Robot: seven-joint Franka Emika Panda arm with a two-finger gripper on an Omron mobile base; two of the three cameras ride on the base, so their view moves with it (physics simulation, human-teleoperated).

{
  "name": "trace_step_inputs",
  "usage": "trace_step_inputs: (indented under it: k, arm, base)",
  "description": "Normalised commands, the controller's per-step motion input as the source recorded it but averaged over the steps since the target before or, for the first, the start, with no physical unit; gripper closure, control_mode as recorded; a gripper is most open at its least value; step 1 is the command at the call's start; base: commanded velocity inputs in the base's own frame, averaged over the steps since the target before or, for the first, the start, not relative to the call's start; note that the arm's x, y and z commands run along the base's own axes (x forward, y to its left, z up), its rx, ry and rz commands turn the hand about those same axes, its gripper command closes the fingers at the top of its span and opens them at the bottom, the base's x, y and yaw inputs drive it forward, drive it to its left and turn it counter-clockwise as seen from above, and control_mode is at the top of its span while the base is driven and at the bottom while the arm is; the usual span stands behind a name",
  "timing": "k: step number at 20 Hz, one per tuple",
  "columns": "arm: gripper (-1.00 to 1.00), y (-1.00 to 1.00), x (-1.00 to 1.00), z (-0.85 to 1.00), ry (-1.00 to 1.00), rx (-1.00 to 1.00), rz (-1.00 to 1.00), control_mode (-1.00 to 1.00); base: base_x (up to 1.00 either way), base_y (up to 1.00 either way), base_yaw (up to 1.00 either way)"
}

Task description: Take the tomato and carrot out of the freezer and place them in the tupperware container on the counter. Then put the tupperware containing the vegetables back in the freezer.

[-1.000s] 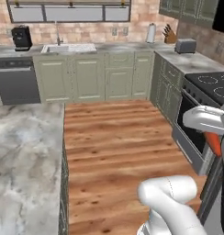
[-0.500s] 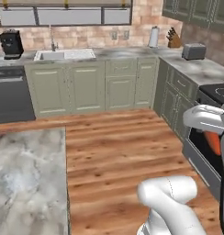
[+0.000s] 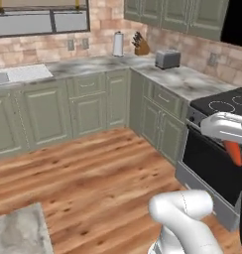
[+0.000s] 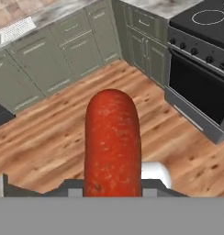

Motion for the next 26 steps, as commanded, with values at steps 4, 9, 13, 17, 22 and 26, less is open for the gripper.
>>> trace_step_inputs:
  k: [4,9,13,17,22,26]
  arm:
    - [1.0,0.0,0.0,0.0,0.0,0.0,0.0,1.0]
    - [1.0,0.0,0.0,0.0,0.0,0.0,0.0,1.0]
    - [1.0,0.0,0.0,0.0,0.0,0.0,0.0,1.0]
    - [1.0,0.0,0.0,0.0,0.0,0.0,0.0,1.0]
    - [1.0,0.0,0.0,0.0,0.0,0.0,0.0,1.0]
    - [1.0,0.0,0.0,0.0,0.0,0.0,0.0,1.0]
  base:
    - [0.87,0.0,-0.58]
    - [0.87,0.0,-0.57]
    - [0.89,0.0,-0.54]
    - [0.91,-0.01,-0.52]
    - [0.8,-0.1,-0.55]
    - [0.62,-0.27,-0.58]
